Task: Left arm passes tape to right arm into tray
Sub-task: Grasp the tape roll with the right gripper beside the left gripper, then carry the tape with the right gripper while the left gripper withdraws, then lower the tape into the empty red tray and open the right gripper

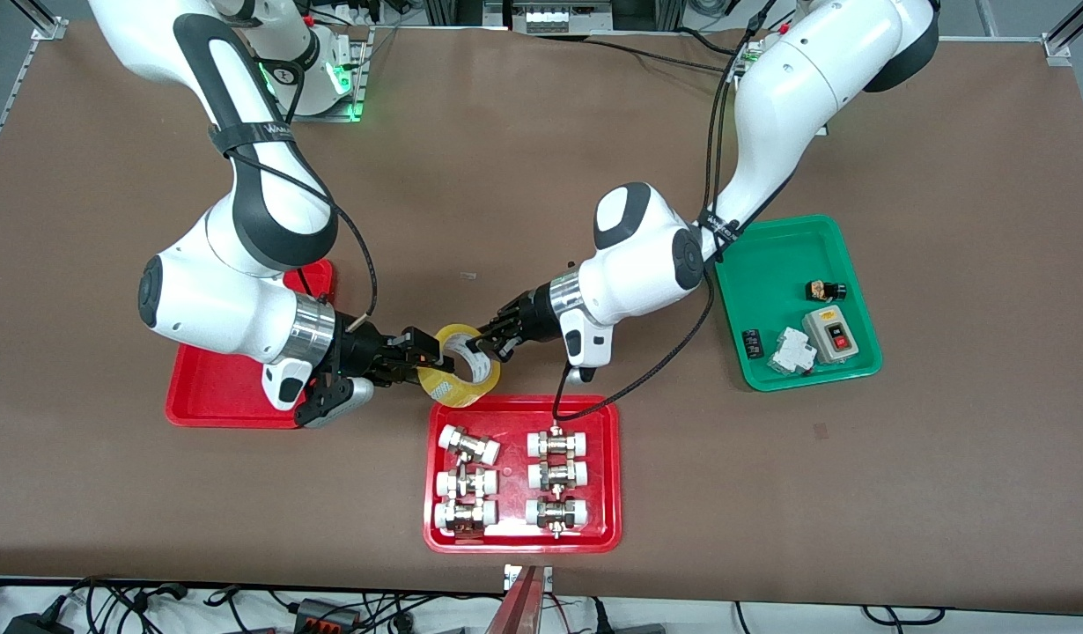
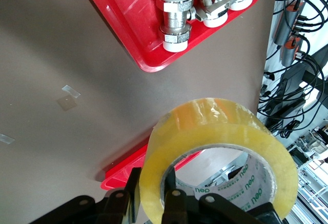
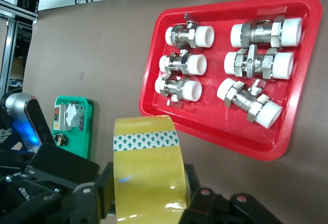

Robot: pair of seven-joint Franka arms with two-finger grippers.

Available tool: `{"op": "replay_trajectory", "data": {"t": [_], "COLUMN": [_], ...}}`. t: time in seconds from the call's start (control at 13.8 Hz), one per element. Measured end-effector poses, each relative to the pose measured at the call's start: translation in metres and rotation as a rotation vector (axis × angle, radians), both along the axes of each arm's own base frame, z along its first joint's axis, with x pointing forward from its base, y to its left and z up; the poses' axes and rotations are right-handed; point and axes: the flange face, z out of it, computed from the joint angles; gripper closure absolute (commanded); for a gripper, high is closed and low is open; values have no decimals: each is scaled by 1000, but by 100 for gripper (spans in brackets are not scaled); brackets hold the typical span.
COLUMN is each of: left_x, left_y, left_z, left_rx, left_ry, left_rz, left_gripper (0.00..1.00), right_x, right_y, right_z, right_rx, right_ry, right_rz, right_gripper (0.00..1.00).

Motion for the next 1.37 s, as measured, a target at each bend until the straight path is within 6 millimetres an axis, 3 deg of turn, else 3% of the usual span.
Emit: {"op": "replay_trajectory", "data": {"t": [0.07, 0.14, 0.22, 0.36, 0.51, 0.65, 0.8, 0.94, 1.16, 1.37], "left_x": [1, 2, 3, 11, 32, 64, 85, 91, 78, 58], "left_y": [0, 1, 2, 11, 36, 87, 152, 227, 333, 409], "left_z": [1, 2, 3, 6, 18, 45, 76, 105, 124, 127], "left_rx": [-2, -3, -4, -3, -6, 3, 71, 182, 272, 420], "left_ry": [-2, -4, -5, -34, -105, -184, -227, -233, -186, -154], "left_rz": [1, 3, 5, 3, 9, 20, -89, -261, -504, -751], "left_gripper": [93, 62, 2, 0, 0, 0, 0, 0, 0, 0], "right_x": [1, 1, 1, 2, 2, 3, 10, 19, 20, 9], "right_y": [0, 0, 0, 0, 0, -2, -22, -65, -139, -226], "right_z": [2, 3, 4, 4, 6, 7, 6, -1, -30, -72], "right_rx": [1, 2, 3, 3, 4, 4, -3, -4, 2, 12], "right_ry": [-3, -6, -8, -9, -9, -12, -2, 49, 145, 209], "right_rz": [0, -1, -1, -3, -6, -10, -30, -52, -16, 43], "right_gripper": [100, 100, 100, 100, 100, 100, 100, 100, 100, 100]}}
